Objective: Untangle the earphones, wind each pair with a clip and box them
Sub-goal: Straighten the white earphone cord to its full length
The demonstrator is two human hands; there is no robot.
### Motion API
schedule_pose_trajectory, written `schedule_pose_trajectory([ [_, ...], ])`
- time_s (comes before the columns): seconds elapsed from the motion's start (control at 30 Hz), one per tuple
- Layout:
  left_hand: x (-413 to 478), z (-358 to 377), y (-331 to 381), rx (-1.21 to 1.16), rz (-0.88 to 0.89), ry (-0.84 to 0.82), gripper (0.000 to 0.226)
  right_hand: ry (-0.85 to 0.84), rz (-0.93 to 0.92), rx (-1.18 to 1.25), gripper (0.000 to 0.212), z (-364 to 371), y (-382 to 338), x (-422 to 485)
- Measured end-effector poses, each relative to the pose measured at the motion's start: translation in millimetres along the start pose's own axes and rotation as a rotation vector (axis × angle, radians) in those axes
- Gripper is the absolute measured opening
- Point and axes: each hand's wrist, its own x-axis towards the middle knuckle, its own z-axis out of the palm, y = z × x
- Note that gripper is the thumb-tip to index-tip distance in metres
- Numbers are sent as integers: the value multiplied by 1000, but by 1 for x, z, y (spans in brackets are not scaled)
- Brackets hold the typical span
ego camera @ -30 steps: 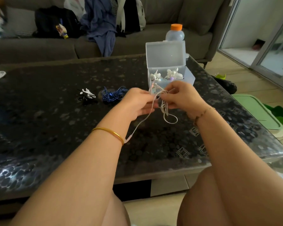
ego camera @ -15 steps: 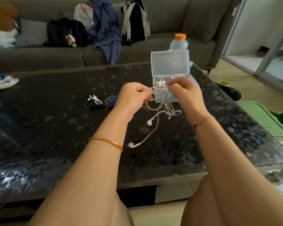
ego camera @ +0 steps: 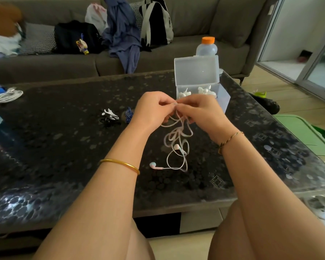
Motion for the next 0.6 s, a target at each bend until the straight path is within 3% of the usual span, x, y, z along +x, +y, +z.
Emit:
schedule_pose_trajectory([
  [0.07, 1, 1, 0, -16, -29, -4, 14, 21, 21, 45, 10, 0, 1, -1],
  [0.17, 0, -2, 1, -270, -220, -65, 12, 120, 56, 71, 8, -3, 0, 0],
  [0.27, 2, -4, 3, -508, -361, -53, 15, 55, 140, 254, 8, -3, -1, -2],
  [0.37, 4, -4, 5, -701, -423, 37, 17, -30, 237, 531, 13, -2, -3, -2],
  [0.43, 5, -6, 7, -908, -506, 140, 18, 19, 260, 640, 15, -2, -3, -1],
  [0.53, 6, -10, 7, -1384, -637, 323, 25, 117, 283, 642, 13, -4, -2, 1],
  [0.6, 6, -12, 7, -1551, -648, 437, 29, 157, 310, 573, 11, -3, 0, 2],
])
